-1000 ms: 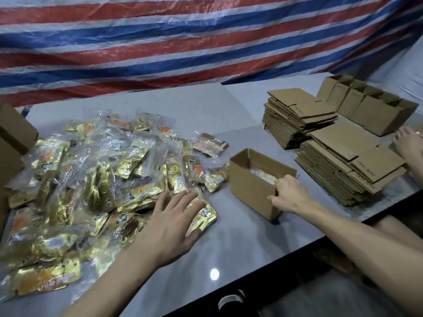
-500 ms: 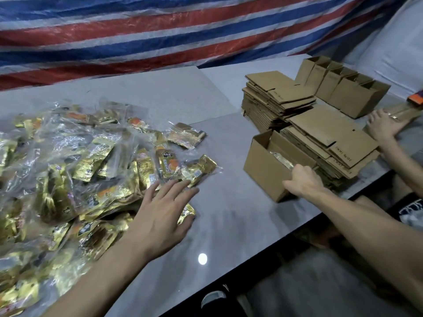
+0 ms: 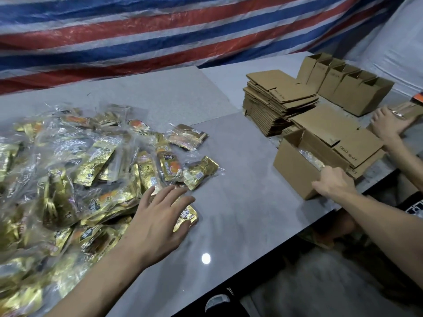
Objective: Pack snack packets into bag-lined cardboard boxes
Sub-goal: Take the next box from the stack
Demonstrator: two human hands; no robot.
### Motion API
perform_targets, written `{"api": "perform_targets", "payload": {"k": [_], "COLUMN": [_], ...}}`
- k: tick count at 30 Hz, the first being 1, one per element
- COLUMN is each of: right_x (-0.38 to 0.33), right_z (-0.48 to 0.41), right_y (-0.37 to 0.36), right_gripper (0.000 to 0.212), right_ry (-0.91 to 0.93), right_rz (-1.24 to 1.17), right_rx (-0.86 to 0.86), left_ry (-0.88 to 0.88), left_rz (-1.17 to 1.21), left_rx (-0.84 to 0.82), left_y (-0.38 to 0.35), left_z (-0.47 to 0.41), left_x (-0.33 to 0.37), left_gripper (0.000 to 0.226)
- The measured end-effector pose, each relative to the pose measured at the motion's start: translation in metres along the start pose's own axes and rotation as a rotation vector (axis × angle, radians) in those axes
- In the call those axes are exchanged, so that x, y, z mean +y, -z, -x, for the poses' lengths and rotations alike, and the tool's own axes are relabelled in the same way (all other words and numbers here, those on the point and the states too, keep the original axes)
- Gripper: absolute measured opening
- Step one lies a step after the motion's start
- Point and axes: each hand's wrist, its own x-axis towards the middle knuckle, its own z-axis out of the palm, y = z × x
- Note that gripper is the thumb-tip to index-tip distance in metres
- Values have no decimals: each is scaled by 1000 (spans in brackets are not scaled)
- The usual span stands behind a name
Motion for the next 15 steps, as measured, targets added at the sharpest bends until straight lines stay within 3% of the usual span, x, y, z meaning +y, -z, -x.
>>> {"api": "perform_targets", "payload": {"k": [4, 7, 8, 11, 15], "right_x": [-16, -49, -64, -118, -198], "right_z": [5, 19, 26, 57, 114], "right_y": [12, 27, 31, 42, 47], "right_gripper": [21, 62, 65, 41, 18], "right_ry": [3, 54, 113, 404, 750], "right_rz": [135, 178, 167, 6, -248], "right_rx": [62, 135, 167, 171, 32], "left_ry": [31, 58, 73, 122, 222], "left_rz": [21, 26, 18, 19, 4], "left_rx": [29, 91, 104, 173, 318], "left_y": [5, 9, 11, 16, 25], "left_z": [6, 11, 13, 21, 45], "left_x": [-6, -9, -11, -17, -33], "left_gripper": [47, 47, 48, 47, 32]}}
